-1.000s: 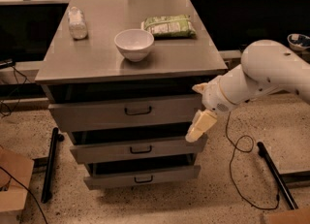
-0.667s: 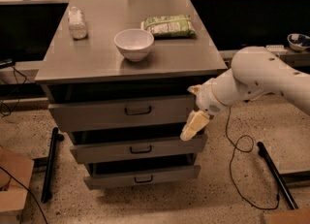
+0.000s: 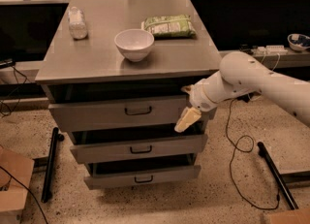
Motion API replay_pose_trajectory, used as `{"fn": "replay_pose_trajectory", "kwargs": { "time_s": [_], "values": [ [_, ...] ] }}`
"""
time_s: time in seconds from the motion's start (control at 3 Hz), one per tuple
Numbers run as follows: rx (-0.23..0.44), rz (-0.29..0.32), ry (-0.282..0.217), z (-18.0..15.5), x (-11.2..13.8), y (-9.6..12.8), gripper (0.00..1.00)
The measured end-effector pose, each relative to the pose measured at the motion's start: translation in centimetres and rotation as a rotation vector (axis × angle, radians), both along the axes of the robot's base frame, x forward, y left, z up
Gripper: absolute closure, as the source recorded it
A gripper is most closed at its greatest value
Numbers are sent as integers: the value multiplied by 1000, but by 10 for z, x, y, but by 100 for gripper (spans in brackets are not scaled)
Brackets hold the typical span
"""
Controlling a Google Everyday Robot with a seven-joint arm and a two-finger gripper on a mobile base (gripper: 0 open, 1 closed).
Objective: Open top drawer
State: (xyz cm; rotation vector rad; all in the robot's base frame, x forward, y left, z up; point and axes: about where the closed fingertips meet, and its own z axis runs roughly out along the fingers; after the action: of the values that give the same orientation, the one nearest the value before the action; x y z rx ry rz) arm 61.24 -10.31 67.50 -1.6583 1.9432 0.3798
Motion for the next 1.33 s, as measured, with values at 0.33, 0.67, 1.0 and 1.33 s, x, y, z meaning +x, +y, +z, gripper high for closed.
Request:
{"fn": "replay_pose_trajectory", "kwargs": {
  "time_s": [0.33,0.67,1.0,1.33],
  "values": [
    [-23,34,24,-11,9,2,39],
    [-23,34,24,-5,9,2,62],
    [-23,34,24,2,9,2,85],
    [-23,34,24,5,9,1,90]
  ]
}}
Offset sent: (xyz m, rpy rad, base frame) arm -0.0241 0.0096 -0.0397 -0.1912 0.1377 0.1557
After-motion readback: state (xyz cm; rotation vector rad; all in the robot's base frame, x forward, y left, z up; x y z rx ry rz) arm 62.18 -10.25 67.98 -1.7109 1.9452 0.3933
